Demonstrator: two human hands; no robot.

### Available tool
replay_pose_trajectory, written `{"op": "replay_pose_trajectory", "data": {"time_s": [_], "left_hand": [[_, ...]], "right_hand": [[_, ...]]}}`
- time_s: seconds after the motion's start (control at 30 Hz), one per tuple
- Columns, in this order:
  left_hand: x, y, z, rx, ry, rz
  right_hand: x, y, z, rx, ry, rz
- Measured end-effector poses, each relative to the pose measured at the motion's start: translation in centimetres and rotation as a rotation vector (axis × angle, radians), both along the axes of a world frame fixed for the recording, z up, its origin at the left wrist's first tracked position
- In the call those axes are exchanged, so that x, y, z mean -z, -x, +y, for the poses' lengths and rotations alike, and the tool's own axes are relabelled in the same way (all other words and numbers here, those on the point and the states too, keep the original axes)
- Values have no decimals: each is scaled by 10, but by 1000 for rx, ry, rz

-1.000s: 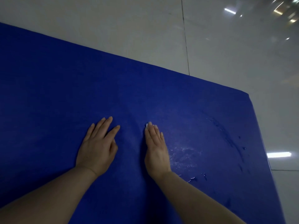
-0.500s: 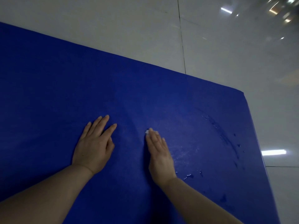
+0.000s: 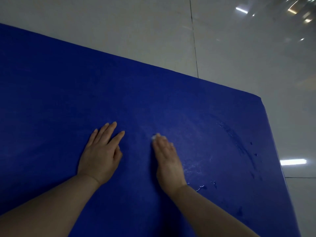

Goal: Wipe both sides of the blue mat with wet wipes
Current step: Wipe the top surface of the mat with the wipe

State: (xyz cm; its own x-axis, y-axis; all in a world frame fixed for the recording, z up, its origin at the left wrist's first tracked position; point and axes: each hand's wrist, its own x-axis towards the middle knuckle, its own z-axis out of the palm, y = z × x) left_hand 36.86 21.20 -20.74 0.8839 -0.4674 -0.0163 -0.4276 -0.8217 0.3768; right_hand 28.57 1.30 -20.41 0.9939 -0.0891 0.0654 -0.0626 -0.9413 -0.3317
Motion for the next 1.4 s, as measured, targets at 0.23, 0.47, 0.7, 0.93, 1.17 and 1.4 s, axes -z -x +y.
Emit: {"op": "replay_pose_trajectory", "data": {"time_s": [0.23, 0.47, 0.7, 0.93, 1.17, 1.4], "left_hand": [[2, 0, -1, -3, -4, -4], [1, -1, 0, -2, 7, 1], [3, -1, -1, -3, 23, -4], [-7, 10, 10, 34, 77, 13], [-2, 36, 35, 94, -74, 6], [-3, 35, 33, 85, -56, -10]], "right_hand": [[0, 3, 20, 142, -12, -10], [1, -3, 6, -19, 0, -33], [11, 0, -4, 203, 4, -55], [10, -2, -5, 176, -14, -17], [9, -1, -4, 179, 8, 0], [-6, -12, 42, 284, -14, 63]]}}
